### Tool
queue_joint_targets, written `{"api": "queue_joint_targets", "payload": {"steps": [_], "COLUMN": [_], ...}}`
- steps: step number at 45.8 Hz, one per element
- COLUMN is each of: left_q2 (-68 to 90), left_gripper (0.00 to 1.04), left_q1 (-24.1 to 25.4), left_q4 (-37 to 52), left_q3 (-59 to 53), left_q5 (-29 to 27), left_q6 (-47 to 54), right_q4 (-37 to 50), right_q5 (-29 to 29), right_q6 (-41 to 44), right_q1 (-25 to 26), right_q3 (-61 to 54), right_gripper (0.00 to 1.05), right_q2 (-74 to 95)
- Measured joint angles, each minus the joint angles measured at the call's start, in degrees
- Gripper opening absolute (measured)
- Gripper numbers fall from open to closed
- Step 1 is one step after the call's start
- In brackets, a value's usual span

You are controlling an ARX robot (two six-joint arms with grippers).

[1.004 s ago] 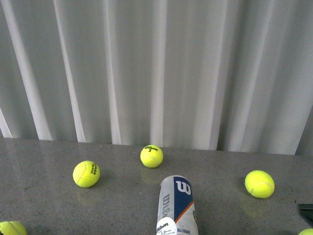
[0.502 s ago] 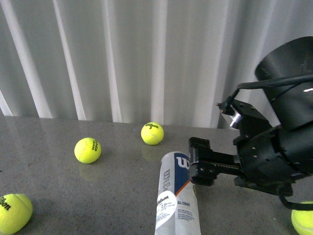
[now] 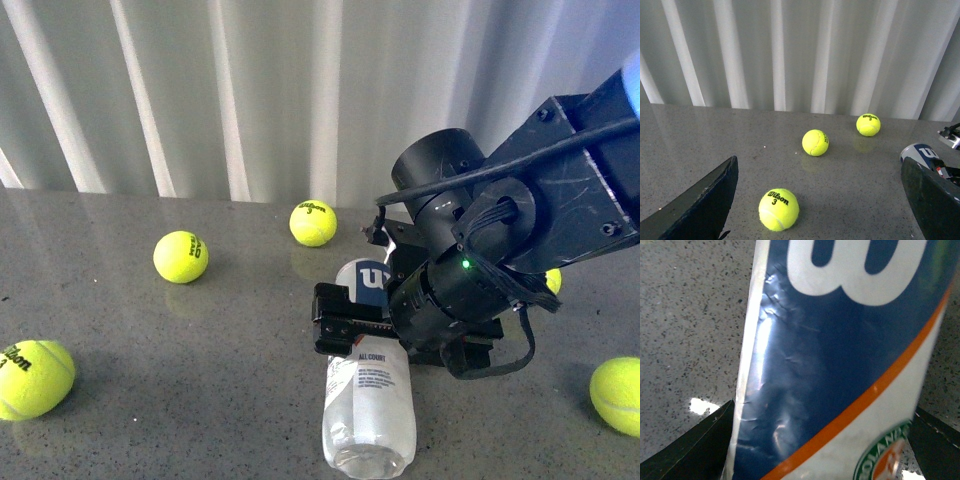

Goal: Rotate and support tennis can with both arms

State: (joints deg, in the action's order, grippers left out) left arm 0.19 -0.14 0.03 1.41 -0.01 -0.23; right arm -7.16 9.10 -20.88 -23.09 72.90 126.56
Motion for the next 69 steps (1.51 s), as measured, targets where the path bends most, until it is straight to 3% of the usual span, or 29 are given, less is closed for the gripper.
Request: {"api": "queue_joint_targets", "payload": {"steps": [5, 12, 19, 25, 32, 45, 54, 60, 69], "left_q2": [0.0, 0.0, 0.0, 0.0, 0.0, 0.0, 0.0, 0.0, 0.0], "left_gripper": [0.98, 0.98, 0.98, 0.98, 0.98, 0.98, 0.98, 0.98, 0.98], "left_q1": [0.0, 0.0, 0.0, 0.0, 0.0, 0.0, 0.0, 0.0, 0.0], "left_q4": [0.0, 0.0, 0.0, 0.0, 0.0, 0.0, 0.0, 0.0, 0.0], "left_q3": [0.0, 0.0, 0.0, 0.0, 0.0, 0.0, 0.0, 0.0, 0.0], "left_q5": [0.0, 0.0, 0.0, 0.0, 0.0, 0.0, 0.0, 0.0, 0.0], "left_q6": [0.0, 0.0, 0.0, 0.0, 0.0, 0.0, 0.0, 0.0, 0.0], "right_q4": [0.5, 1.3, 1.4, 2.6, 7.3, 13.1, 12.7, 12.3, 11.6], "right_q5": [0.3, 2.8, 3.2, 1.1, -0.6, 0.5, 1.8, 2.2, 2.5], "right_q6": [0.3, 5.0, 11.2, 21.1, 40.1, 78.8, 98.9, 104.3, 105.0], "right_q1": [0.0, 0.0, 0.1, 0.1, 0.1, 0.2, 0.2, 0.2, 0.2], "right_q3": [0.6, 0.5, -0.9, -3.5, -7.9, -10.1, -8.6, -6.9, -4.9], "right_gripper": [0.97, 0.72, 0.58, 0.48, 0.36, 0.23, 0.2, 0.19, 0.18], "right_q2": [1.5, 1.3, 0.1, -2.0, -5.5, -8.1, -6.4, -3.9, -0.5]}}
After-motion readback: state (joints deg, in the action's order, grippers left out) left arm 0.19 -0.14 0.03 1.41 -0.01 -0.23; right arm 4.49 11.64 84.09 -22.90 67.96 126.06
